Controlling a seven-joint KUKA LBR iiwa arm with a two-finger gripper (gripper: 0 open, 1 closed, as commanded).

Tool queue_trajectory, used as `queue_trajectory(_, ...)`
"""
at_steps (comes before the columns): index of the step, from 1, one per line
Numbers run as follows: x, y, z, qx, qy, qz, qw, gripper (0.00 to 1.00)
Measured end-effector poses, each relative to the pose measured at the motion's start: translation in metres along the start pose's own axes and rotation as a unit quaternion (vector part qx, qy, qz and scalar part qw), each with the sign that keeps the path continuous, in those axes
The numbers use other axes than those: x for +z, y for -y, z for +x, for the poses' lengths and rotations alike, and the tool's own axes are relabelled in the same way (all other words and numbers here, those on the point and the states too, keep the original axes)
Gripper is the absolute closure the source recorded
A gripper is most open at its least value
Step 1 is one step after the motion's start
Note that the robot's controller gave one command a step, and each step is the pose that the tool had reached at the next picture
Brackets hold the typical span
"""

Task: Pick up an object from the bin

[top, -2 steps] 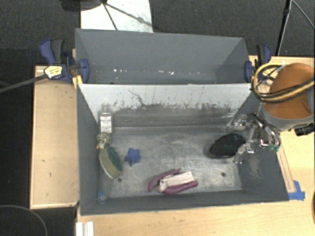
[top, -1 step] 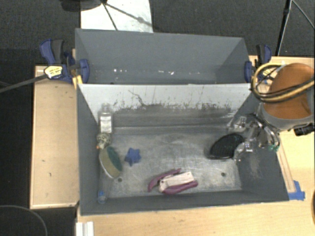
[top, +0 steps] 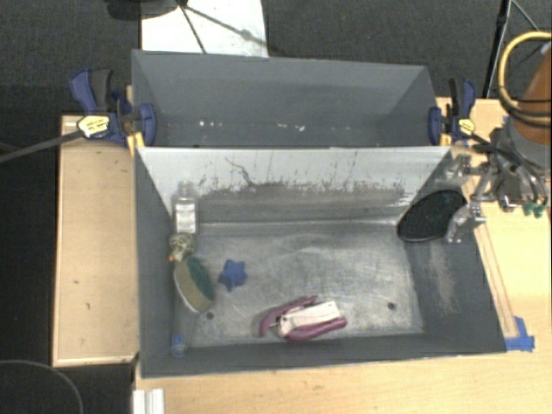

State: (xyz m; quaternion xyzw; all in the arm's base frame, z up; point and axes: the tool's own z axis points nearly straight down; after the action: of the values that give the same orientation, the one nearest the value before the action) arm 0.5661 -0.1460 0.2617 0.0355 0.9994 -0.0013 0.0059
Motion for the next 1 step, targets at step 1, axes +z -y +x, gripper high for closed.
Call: queue_trajectory(1,0.0120,-0.0326,-0.0054,-0.082,-0.0055,-0.002,0.9967,1.00)
